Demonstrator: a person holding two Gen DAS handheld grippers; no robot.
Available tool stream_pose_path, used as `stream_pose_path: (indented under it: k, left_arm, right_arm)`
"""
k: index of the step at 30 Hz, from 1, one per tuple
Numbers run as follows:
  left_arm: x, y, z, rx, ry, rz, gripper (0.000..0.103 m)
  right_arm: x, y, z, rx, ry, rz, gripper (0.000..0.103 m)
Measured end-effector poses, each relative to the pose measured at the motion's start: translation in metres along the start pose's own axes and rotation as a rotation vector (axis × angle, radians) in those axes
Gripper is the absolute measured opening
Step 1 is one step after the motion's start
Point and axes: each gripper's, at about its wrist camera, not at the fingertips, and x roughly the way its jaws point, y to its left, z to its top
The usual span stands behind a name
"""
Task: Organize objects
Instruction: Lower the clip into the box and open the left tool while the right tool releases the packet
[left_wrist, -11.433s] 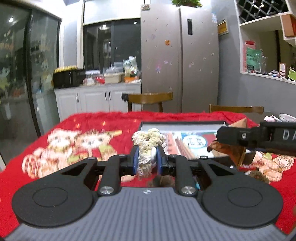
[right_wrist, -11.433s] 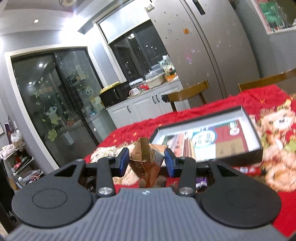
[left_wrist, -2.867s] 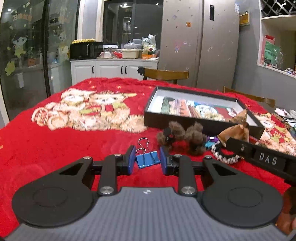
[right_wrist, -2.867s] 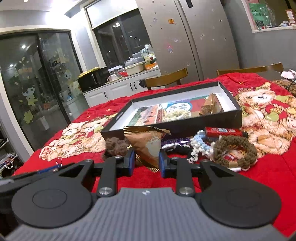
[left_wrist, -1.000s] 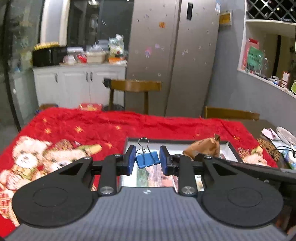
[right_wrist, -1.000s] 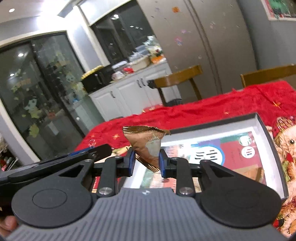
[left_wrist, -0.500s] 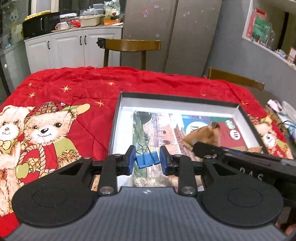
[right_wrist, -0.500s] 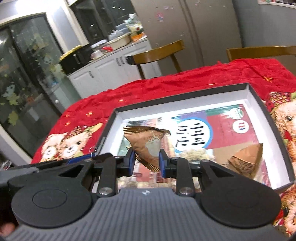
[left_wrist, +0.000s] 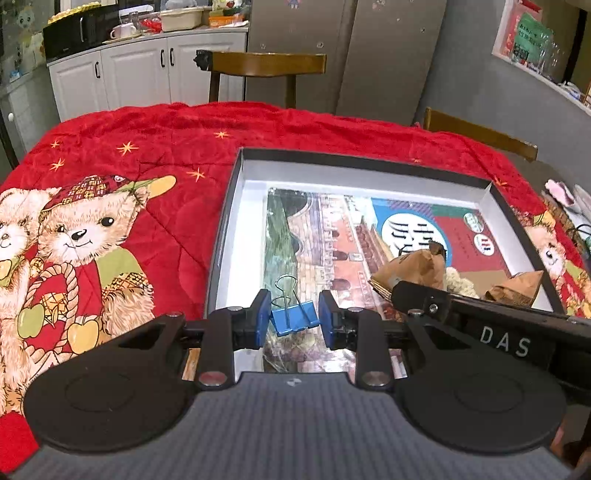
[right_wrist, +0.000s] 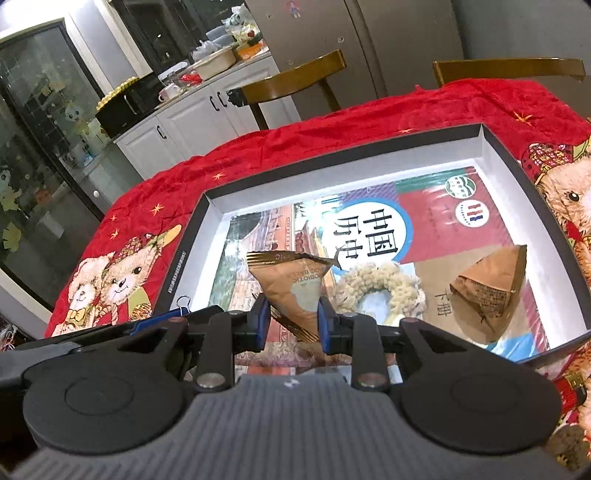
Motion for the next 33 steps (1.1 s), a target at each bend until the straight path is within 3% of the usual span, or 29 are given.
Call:
stream_pose_path:
  k: [33]
  left_arm:
    - [0.011,0.003,-0.002,-0.02,0.041,-0.01,0.033]
  right_arm:
    - [0.011,-0.004,-0.002,0.016,0.049,0.01,0.033]
